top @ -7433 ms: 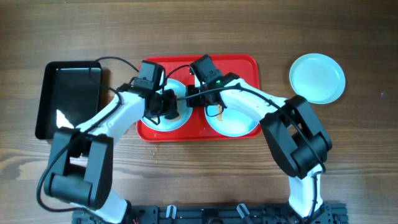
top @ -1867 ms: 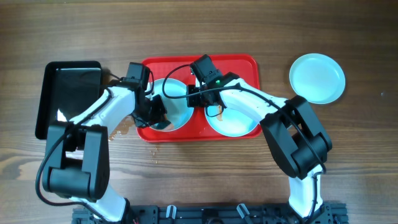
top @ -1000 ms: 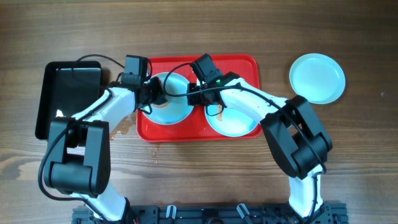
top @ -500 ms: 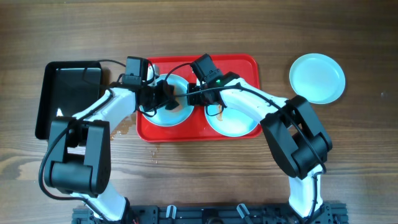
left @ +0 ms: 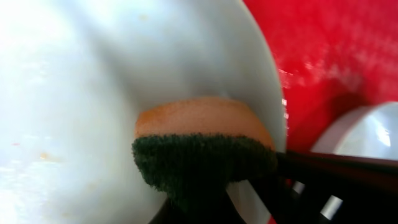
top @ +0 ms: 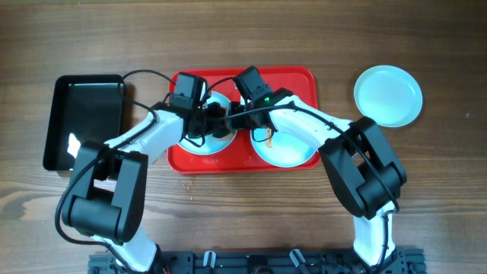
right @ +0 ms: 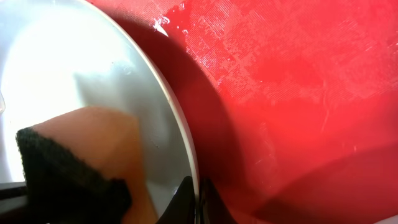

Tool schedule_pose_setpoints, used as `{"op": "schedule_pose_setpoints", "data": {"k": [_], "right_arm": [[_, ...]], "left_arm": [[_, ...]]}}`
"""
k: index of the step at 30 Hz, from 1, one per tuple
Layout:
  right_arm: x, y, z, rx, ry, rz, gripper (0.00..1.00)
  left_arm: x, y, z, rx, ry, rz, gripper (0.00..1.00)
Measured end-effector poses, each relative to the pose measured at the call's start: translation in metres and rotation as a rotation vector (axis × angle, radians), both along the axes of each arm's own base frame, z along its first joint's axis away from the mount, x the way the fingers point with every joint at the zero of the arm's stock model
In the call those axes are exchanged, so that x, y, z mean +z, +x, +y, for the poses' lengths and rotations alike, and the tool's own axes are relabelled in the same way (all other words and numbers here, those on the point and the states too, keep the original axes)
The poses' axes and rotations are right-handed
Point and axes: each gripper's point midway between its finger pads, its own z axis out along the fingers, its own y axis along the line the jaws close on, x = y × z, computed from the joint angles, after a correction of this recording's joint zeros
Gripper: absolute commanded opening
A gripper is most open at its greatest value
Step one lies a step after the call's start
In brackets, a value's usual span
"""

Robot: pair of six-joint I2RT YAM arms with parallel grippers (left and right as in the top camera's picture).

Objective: Clean dirty plates on tray and stack at the side
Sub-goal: 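Wipe the plate edge near the tray rim with the sponge, then keep wiping the plate surface in circles with the held sponge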

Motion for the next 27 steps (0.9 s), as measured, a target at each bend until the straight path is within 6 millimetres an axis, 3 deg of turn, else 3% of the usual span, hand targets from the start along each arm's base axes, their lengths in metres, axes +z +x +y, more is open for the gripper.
{"op": "schedule_pose_setpoints", "data": {"k": [6,22,27], "right_arm": [[0.0,0.0,0.0,0.0,0.0,0.0,0.04],[0.0,0.0,0.0,0.0,0.001,-0.001,0.04],[0.0,0.0,0.0,0.0,0.001,-0.002,0.04]], "left_arm": [[-0.004,0.003,0.017,0.047,0.087,-0.01,0.04],[-0.005,0.007,0.089,0.156,0.366,-0.02,0.04],[-0.005,0.005,0.097,0.148,0.389,-0.012,0.04]]}}
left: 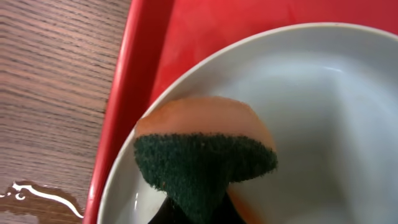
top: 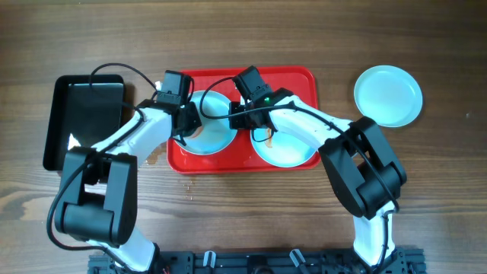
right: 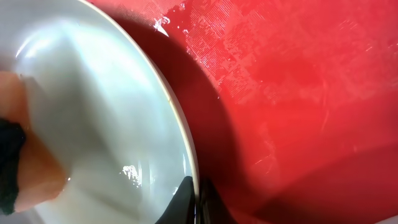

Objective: Clean dirty plates on tray and stack at the side
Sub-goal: 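Keep wiping the plate surface in circles with the held sponge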

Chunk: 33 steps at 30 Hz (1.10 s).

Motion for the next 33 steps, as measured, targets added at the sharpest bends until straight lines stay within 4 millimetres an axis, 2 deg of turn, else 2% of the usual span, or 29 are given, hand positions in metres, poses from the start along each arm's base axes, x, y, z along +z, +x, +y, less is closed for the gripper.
{"op": "schedule_pose_setpoints", "data": {"k": [4,7,9,12,14,20,28,33], "right_arm": [[0.0,0.0,0.001,0.002,0.002,-0.002,0.04],[0.0,0.0,0.001,0.002,0.002,-0.003,0.04],[0.0,0.0,0.001,0.002,0.002,-0.003,0.04],[0.0,0.0,0.001,0.002,0.003,-0.004,0.04],[0.0,0.0,0.001,0.002,0.003,-0.004,0.04],[0.0,0.0,0.001,0.002,0.003,-0.003,0.04],[0.0,0.0,0.001,0.002,0.003,-0.004,0.04],[0.0,0.0,0.001,0.002,0.003,-0.004,0.04]], "left_arm": [[0.001,-0.007,0.0,-0.007,-0.01,0.027,0.04],[0.01,-0.013,-0.013,-0.033,-0.102,0.031,0.04],[0.02,-0.013,-0.022,-0.054,-0.157,0.014,0.04],[0.049,-0.008,-0.04,-0.1,-0.262,-0.057,0.04],[0.053,-0.008,-0.044,-0.112,-0.286,-0.064,0.04],[0.041,-0.011,-0.05,-0.119,-0.311,-0.023,0.04],[0.002,-0.008,-0.056,-0.117,-0.335,0.04,0.04],[0.0,-0.008,-0.058,-0.119,-0.351,0.047,0.04]]}}
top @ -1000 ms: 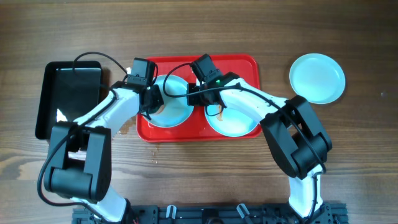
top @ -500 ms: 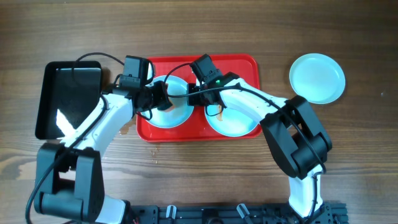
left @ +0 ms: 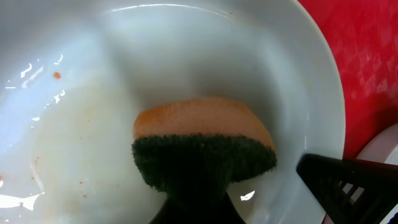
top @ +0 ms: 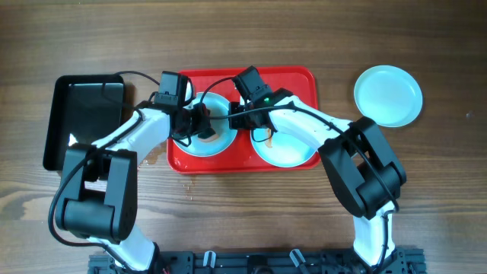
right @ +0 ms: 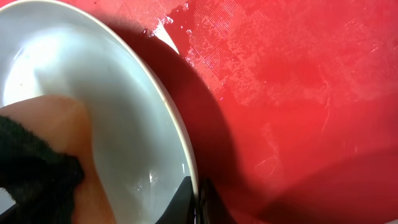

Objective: Clean dirty plates on tray and stack at the side
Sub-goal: 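Keep wiping the plate surface in circles with the held sponge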

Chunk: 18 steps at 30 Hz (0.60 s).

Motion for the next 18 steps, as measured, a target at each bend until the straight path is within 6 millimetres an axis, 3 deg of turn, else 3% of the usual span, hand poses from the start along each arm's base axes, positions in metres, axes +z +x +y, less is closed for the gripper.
{"op": "schedule_pose_setpoints", "data": {"k": [10,18], "right_arm": [[0.0,0.0,0.0,0.0,0.0,0.0,0.04],[0.0,0.0,0.0,0.0,0.0,0.0,0.04]], "left_arm": [[-0.003,-0.012,0.043,0.072,0.239,0.07,0.04],[-0.002,-0.013,0.07,0.128,0.315,0.081,0.04]]}}
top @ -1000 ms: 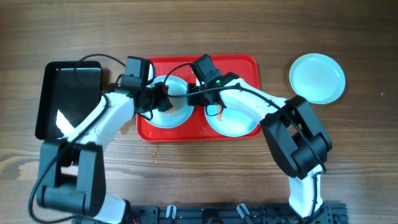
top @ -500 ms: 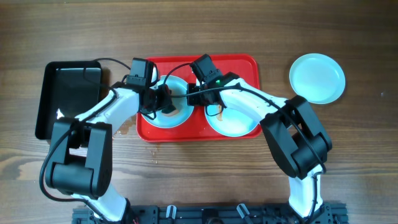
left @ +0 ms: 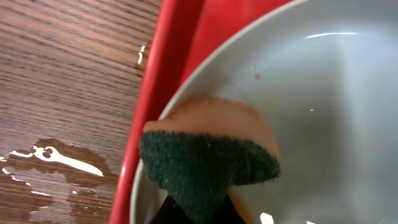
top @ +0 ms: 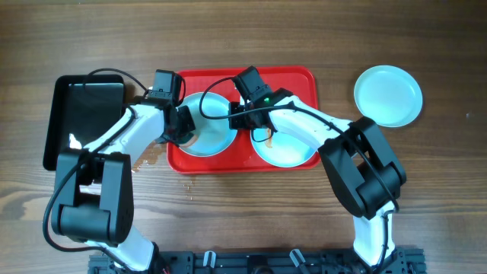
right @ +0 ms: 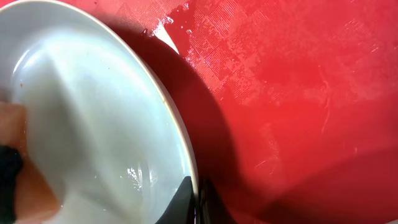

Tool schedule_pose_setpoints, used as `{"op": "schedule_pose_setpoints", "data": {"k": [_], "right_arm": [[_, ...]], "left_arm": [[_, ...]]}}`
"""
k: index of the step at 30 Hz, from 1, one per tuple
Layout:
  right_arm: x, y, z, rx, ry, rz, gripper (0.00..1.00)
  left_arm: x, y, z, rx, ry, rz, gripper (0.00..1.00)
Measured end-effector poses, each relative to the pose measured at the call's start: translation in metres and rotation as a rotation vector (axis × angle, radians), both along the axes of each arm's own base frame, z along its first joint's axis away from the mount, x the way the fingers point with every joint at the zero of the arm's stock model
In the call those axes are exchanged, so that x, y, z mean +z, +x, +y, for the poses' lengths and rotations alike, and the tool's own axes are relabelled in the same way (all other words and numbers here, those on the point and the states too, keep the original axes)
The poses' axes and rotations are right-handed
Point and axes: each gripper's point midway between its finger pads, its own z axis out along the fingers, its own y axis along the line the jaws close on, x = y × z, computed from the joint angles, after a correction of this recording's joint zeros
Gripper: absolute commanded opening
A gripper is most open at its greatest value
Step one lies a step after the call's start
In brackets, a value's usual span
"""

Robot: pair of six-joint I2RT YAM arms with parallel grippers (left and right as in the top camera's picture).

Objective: Clean dirty plates on tray and stack at the side
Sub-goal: 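Keep wiping the plate surface in circles with the held sponge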

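Note:
A red tray (top: 304,80) holds two pale plates. The left plate (top: 215,129) is wet; my right gripper (top: 234,114) is shut on its right rim (right: 180,134), one finger inside and one outside. My left gripper (top: 185,125) is shut on an orange sponge with a dark green scouring face (left: 208,165), which presses on the plate's left edge by the tray's rim (left: 161,74). The right plate (top: 285,152) lies on the tray under my right arm. A clean pale plate (top: 387,94) sits on the table at the far right.
A black tray (top: 84,118) lies at the left on the wooden table. Spilled water marks the wood (left: 59,158) beside the red tray's left edge. Cables run over the tray's back.
My left gripper has moved the sponge from the plate's right-hand middle to its left edge by the tray rim. The right gripper still grips the plate's rim.
The sponge was at the plate's right side near my right gripper, then at the left edge, then back in the middle-right, and now at the left edge again. All the while my right gripper stayed shut on the plate's rim.

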Motion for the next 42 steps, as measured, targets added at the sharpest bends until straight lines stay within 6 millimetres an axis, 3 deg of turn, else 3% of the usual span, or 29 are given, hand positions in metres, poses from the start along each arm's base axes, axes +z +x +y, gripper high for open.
{"op": "schedule_pose_setpoints", "data": {"k": [10,18,28,35,42], "right_arm": [[0.001,-0.001,0.003,0.009,0.005,-0.004,0.04],[0.001,-0.001,0.003,0.009,0.005,-0.004,0.04],[0.001,-0.001,0.003,0.009,0.006,-0.005,0.04],[0.001,-0.001,0.003,0.009,0.005,-0.004,0.04],[0.001,-0.001,0.003,0.009,0.005,-0.004,0.04]], "left_arm": [[0.004,-0.007,0.0,0.004,-0.028,-0.002,0.04],[0.021,-0.001,-0.043,-0.068,-0.283,-0.048,0.04],[0.027,-0.006,-0.067,-0.12,-0.376,-0.036,0.04],[0.013,-0.015,-0.084,-0.163,-0.367,0.01,0.04],[0.001,-0.018,-0.081,-0.152,-0.328,0.037,0.04]]}}
